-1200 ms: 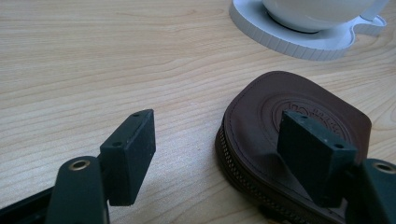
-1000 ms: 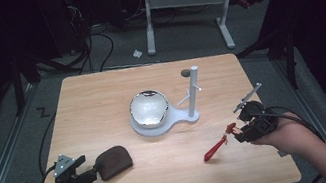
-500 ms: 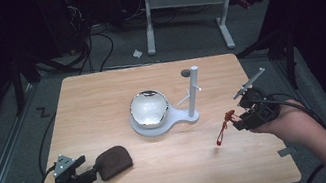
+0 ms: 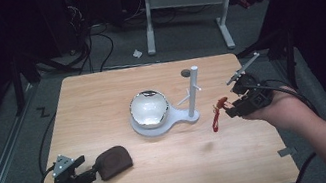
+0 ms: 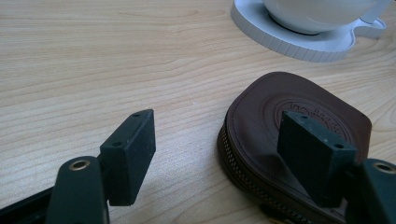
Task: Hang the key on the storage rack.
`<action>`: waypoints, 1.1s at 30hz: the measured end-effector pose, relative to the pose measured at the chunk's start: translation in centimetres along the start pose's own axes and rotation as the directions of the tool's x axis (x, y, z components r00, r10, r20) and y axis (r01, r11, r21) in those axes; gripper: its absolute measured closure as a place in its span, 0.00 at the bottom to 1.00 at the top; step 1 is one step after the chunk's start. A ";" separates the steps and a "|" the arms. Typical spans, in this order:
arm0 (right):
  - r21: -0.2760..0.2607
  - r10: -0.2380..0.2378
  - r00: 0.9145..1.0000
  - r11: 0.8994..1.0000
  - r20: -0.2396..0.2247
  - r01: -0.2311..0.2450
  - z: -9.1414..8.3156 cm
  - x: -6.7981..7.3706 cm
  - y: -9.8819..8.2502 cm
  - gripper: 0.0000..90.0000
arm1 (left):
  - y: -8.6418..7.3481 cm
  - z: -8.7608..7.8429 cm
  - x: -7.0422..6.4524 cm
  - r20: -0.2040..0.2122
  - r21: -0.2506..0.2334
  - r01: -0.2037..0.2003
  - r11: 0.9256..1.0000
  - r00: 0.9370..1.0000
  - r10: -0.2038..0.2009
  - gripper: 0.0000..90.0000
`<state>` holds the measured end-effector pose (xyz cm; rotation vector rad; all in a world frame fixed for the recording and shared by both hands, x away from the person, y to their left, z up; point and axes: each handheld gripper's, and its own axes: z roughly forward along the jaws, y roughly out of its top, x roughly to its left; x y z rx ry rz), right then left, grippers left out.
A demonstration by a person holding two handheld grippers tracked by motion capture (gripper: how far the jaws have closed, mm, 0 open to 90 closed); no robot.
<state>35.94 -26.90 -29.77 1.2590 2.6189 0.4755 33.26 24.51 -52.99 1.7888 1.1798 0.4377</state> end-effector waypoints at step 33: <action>-0.053 -0.033 0.999 0.998 0.040 0.035 -1.4 0.0 5.4 0.74 | 0.0 0.0 0.1 0.007 -0.001 0.002 1.000 1.000 -0.002 0.32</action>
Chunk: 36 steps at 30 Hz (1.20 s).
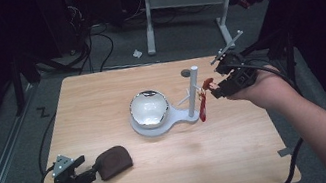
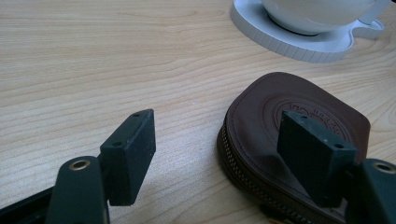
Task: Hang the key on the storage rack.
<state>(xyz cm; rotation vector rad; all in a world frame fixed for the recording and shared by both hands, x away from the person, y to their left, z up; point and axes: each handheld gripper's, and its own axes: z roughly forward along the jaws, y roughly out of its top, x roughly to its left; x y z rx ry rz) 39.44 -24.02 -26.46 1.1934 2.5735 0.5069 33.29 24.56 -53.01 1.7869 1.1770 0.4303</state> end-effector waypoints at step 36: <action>0.016 0.086 0.996 0.996 -0.019 -0.086 5.6 -2.1 -1.8 0.74 | 0.0 0.1 -0.1 0.005 0.005 -0.003 1.000 1.000 0.003 0.32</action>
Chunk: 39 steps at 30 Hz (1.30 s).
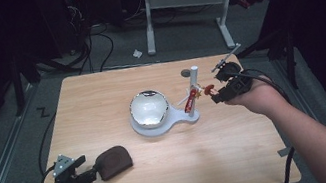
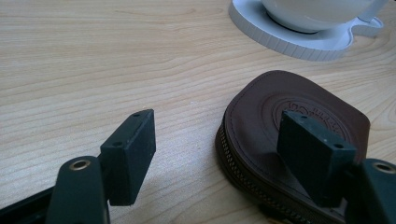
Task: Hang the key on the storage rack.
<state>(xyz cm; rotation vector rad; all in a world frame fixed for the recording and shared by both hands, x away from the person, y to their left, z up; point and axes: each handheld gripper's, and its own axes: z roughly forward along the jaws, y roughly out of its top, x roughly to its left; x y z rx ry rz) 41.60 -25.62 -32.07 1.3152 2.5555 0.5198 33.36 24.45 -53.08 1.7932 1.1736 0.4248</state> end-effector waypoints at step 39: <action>-0.028 0.064 0.995 0.997 -0.074 -0.066 7.7 0.0 -1.7 0.70 | 0.0 0.1 0.1 -0.002 0.004 -0.003 1.000 1.000 0.003 0.32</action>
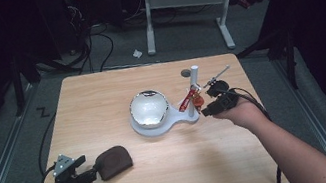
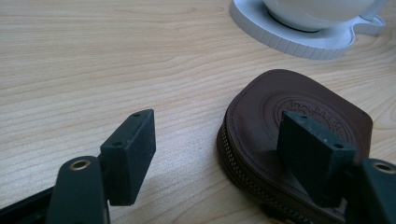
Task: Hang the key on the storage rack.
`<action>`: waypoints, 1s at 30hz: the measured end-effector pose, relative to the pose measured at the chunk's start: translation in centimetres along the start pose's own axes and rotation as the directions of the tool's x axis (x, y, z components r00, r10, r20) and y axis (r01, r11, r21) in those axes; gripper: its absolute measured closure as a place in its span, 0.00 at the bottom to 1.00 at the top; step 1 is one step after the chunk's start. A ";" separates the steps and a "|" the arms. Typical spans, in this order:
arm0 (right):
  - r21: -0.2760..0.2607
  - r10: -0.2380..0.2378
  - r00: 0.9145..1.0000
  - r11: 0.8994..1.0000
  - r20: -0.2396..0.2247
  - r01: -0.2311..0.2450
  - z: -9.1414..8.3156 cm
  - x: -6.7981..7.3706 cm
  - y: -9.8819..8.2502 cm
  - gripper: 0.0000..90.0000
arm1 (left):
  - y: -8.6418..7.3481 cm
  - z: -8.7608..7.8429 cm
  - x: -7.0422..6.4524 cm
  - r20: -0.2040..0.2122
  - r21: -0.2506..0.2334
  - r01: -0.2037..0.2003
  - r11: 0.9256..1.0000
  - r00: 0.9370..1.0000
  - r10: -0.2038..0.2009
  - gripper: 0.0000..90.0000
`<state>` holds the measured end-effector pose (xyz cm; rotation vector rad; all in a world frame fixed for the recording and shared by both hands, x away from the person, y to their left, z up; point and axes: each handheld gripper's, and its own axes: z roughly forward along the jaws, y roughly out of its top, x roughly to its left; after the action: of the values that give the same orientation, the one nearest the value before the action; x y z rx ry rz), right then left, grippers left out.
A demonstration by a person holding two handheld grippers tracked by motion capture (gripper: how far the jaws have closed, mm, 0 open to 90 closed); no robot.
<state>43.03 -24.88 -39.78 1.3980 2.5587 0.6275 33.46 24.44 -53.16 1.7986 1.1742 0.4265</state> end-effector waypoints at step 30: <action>-0.145 -0.036 0.995 0.988 0.094 0.050 0.8 1.2 -9.2 0.50 | 0.1 -0.3 0.0 -0.012 -0.001 0.019 1.000 1.000 -0.019 0.33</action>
<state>35.61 -27.96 -44.44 1.2898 2.4120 0.7125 33.37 24.59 -52.93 1.7853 1.1981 0.4280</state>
